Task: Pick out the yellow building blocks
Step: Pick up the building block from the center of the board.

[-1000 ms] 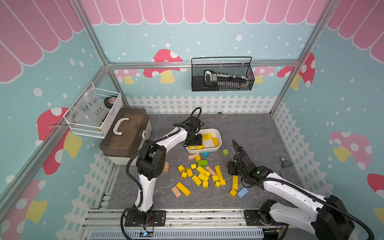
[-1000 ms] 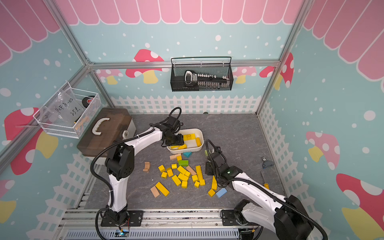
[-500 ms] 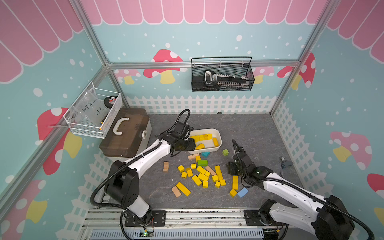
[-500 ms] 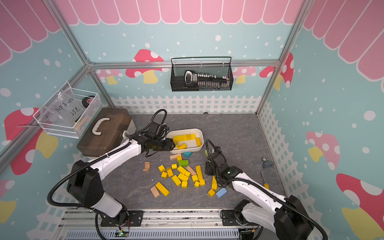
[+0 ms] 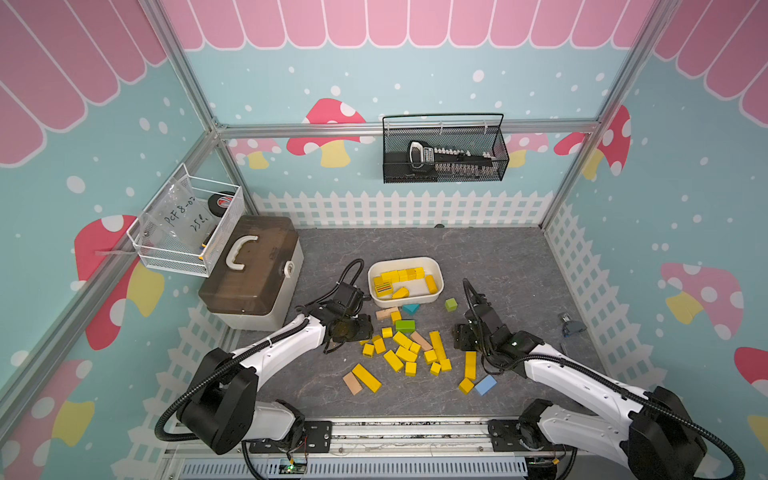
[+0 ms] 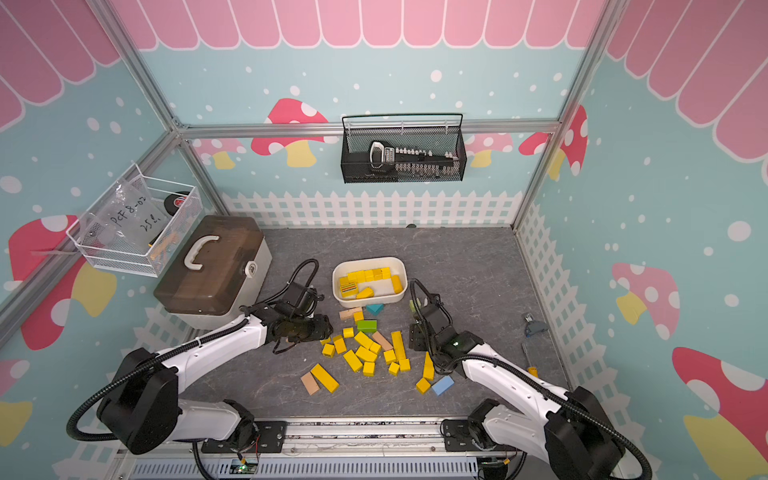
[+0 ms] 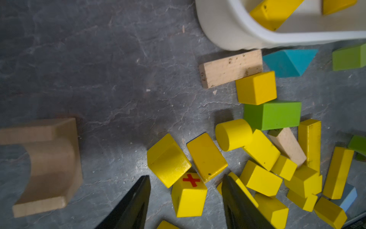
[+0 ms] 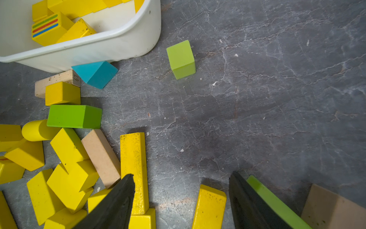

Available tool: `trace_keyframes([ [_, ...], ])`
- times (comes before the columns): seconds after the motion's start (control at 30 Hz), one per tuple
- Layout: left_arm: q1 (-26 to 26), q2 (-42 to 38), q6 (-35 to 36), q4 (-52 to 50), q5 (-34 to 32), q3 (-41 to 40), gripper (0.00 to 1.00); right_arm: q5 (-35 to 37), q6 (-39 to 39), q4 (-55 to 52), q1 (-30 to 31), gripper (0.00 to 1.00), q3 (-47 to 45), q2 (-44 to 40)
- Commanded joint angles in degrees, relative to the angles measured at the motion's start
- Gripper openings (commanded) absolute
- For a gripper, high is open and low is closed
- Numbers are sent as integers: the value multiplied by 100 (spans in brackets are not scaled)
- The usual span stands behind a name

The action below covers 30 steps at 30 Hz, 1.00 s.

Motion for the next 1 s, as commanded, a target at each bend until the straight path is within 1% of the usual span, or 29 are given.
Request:
trace_keyframes([
  [0.0, 10, 54, -130, 256, 21, -1, 62, 15, 118, 42, -18, 75, -3, 84],
  [0.2, 27, 348, -165, 329, 51, 9, 62, 13, 118, 45, -21, 75, 28, 168],
  [0.33, 36, 718, -130, 230, 113, 196, 62, 5, 127, 47, -20, 75, 38, 186],
  [0.63, 63, 1218, 7, 181, 228, 516, 62, 7, 122, 45, -24, 75, 46, 210],
  [0.77, 71, 1380, 63, 162, 260, 638, 57, 3, 118, 43, -19, 75, 52, 213],
  [0.97, 71, 1386, 81, 170, 314, 630, 45, 14, 127, 46, -25, 75, 37, 186],
])
